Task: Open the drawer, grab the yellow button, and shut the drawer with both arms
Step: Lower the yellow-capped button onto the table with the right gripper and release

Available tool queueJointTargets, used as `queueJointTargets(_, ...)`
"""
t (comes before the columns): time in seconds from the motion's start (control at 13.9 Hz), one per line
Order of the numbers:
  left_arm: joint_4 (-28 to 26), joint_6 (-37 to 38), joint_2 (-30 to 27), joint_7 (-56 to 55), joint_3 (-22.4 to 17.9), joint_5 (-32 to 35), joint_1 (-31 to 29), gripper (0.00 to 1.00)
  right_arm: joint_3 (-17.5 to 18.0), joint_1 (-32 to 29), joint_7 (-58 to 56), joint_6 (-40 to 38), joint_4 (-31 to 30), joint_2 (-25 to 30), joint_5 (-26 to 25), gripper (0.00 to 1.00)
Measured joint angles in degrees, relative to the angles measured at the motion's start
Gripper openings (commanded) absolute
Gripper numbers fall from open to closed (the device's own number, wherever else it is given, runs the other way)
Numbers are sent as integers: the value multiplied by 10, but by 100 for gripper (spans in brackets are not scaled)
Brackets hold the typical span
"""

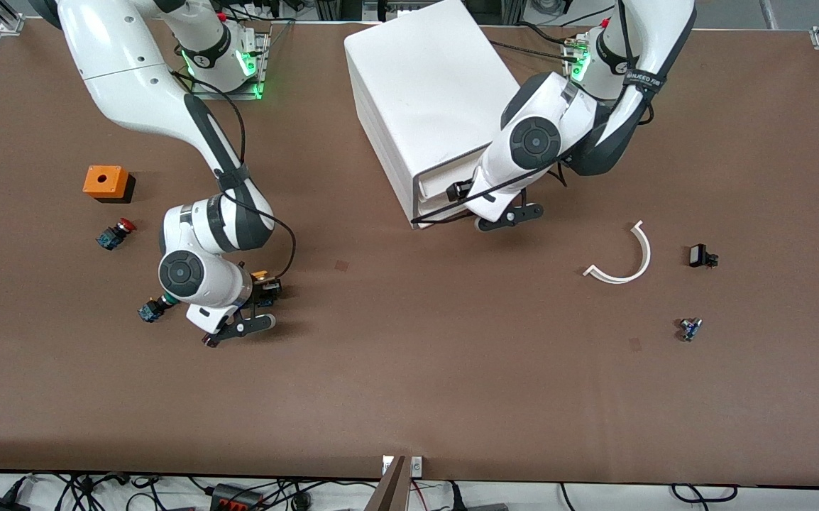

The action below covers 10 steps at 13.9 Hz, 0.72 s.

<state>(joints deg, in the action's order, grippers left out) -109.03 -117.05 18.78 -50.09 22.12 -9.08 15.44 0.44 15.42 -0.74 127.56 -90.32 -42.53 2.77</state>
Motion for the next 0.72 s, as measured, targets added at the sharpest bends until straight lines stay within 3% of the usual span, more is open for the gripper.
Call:
queueJointTargets(0.14,-4,0,-4,-10,7,0,0,100,0,-1,0,-10,12,3,0,100)
queueJointTargets(0.5,-8,0,-8,-15,17,0,0,100,-14,-2,0,-161,113,34,0,100)
queueJointTargets(0.72,-9,0,-9,-15,19,0,0,100,-33,-3,0,-217,138,70,0,100)
